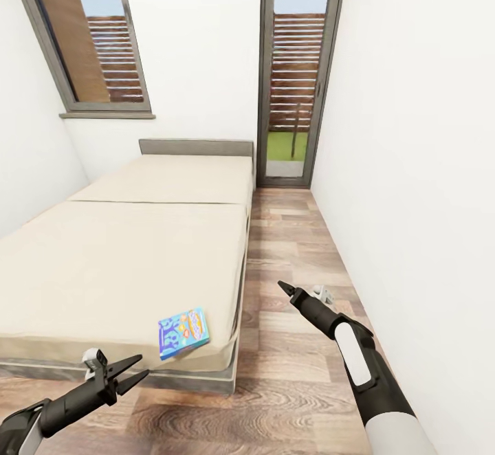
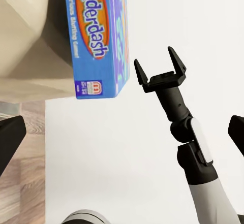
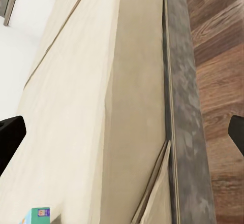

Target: Put all the toys in the child's room - the three board games (two on the bed and one on the table), the two jigsaw puzzles on the table, and the tennis ball on the table - inside the toy box on the table in the child's room.

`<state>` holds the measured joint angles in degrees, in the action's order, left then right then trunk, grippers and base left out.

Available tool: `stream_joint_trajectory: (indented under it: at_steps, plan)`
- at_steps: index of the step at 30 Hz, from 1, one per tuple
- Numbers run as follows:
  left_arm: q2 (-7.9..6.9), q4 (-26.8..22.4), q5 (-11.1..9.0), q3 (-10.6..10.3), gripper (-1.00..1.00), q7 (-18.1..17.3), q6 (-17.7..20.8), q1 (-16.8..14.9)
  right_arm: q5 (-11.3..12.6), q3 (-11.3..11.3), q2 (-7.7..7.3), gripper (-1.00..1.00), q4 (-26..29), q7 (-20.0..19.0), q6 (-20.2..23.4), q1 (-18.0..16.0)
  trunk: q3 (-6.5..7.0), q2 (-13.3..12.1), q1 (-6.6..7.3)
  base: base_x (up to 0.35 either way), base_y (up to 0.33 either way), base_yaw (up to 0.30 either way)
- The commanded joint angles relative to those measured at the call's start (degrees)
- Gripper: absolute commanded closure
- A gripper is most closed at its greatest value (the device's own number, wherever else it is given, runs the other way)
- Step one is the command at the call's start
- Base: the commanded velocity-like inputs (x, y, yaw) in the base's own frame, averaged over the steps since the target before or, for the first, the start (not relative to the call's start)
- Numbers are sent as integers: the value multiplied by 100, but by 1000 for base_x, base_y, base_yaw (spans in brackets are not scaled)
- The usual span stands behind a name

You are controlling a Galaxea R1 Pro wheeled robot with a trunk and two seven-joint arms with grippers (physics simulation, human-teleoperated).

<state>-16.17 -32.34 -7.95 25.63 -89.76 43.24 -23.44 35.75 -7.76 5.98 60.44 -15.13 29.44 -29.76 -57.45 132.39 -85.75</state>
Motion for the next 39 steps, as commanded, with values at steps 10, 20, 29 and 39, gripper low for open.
stream_joint_trajectory:
  at_steps: [10, 20, 29, 39]
  plan:
    - [6, 0, 12, 3, -100, -24, 61, -3, 19, -24, 1, -100, 3, -17, 44, -4, -5, 2, 1, 9, -27, 0]
    - [4, 0, 11, 3, -100, -24, 61, -3, 19, -24, 0, -100, 3, -17, 44, -2, -5, 2, 1, 1, -187, 0]
    - [4, 0, 4, 3, -100, -24, 61, -3, 19, -24, 0, -100, 3, -17, 44, -3, -5, 2, 1, 0, -38, 0]
    - [0, 0, 4, 3, -100, -24, 54, -3, 19, -28, 0, -100, 3, -17, 44, -4, -5, 2, 1, 0, -3, 0]
